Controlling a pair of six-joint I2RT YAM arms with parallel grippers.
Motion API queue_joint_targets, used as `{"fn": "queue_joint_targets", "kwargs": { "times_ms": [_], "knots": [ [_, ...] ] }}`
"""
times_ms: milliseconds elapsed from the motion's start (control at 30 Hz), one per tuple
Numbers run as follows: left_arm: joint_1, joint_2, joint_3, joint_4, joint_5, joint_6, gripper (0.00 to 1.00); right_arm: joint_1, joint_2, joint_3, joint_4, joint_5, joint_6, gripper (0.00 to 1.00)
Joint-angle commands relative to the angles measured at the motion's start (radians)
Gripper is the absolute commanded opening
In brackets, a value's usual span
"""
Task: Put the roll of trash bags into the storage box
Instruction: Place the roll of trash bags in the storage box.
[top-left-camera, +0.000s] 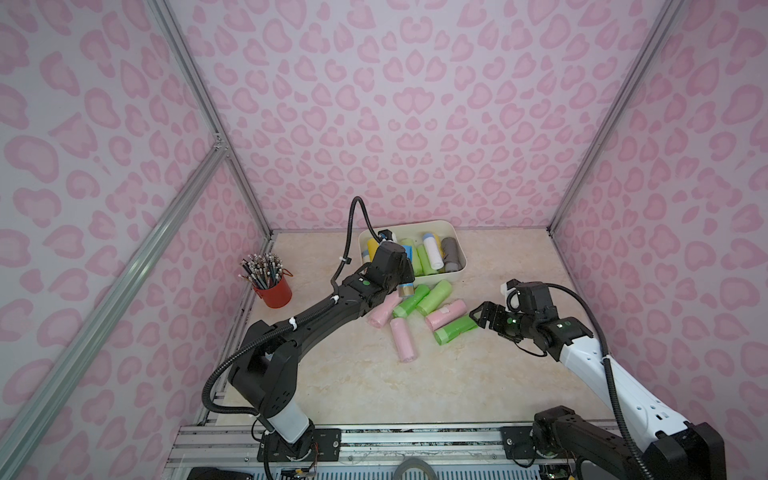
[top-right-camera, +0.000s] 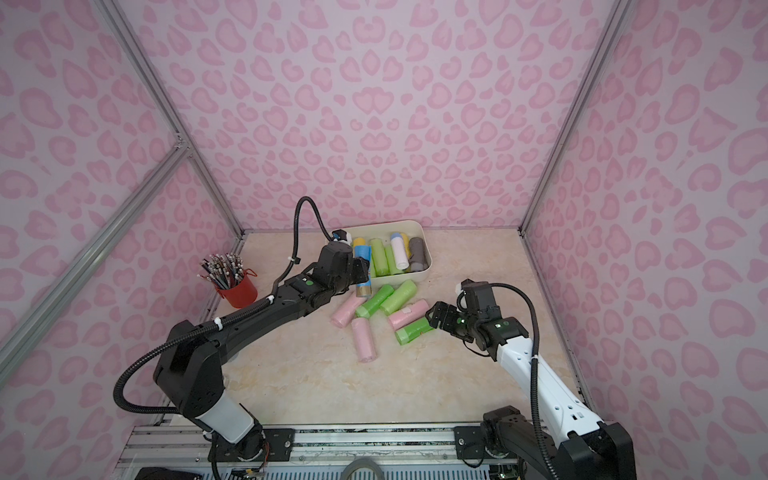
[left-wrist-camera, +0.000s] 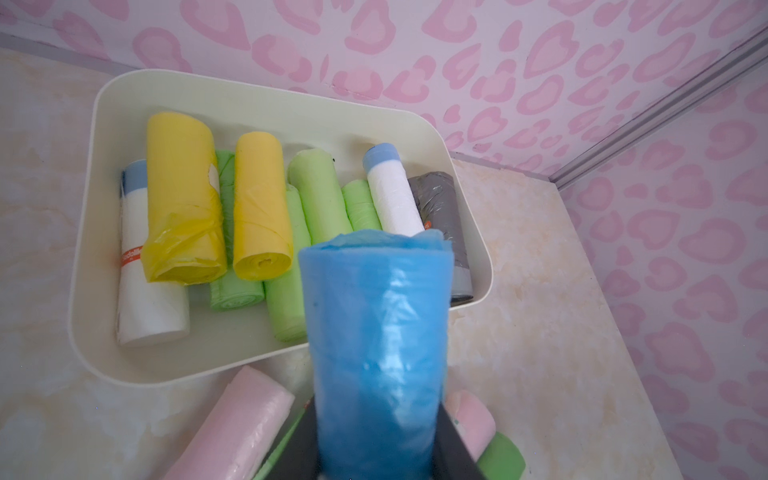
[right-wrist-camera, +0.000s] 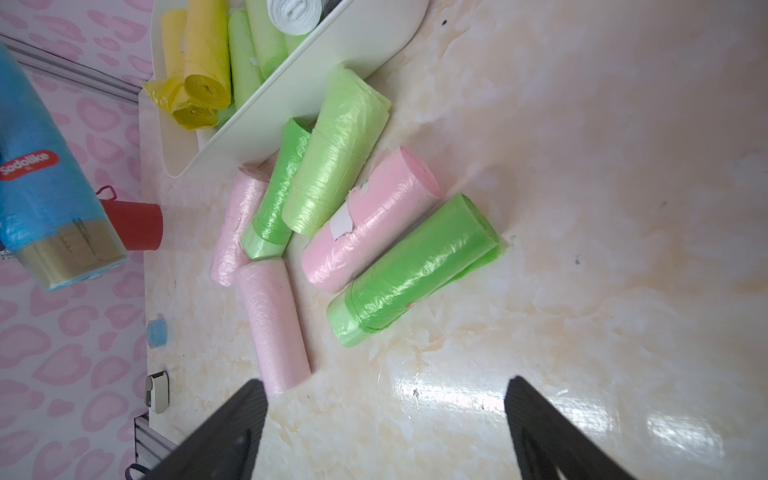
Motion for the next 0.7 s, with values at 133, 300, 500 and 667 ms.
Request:
{"fn": "queue_joint_targets", "kwargs": {
  "times_ms": [133, 300, 500, 667],
  "knots": [
    [0.046, 0.069, 0.098, 0.066, 0.043, 0.026, 0.27, -0.001, 0.016, -0.002, 0.025, -0.015, 0.007, 0.91],
    [0.069, 0.133, 0.168, 0.052, 0.061, 0.026, 0.27, 0.0, 0.002, -0.018, 0.04, -0.016, 0.015, 0.91],
    [0.079, 0.207, 0.25, 0.036, 0.065, 0.039, 0.27, -0.002, 0.004, -0.01, 0.028, -0.031, 0.004, 0.92],
    [0.094, 0.318, 0.372, -0.009, 0.062, 0.056, 0.27, -0.001, -0.026, -0.038, 0.026, -0.011, 0.008, 0.91]
  ]
}}
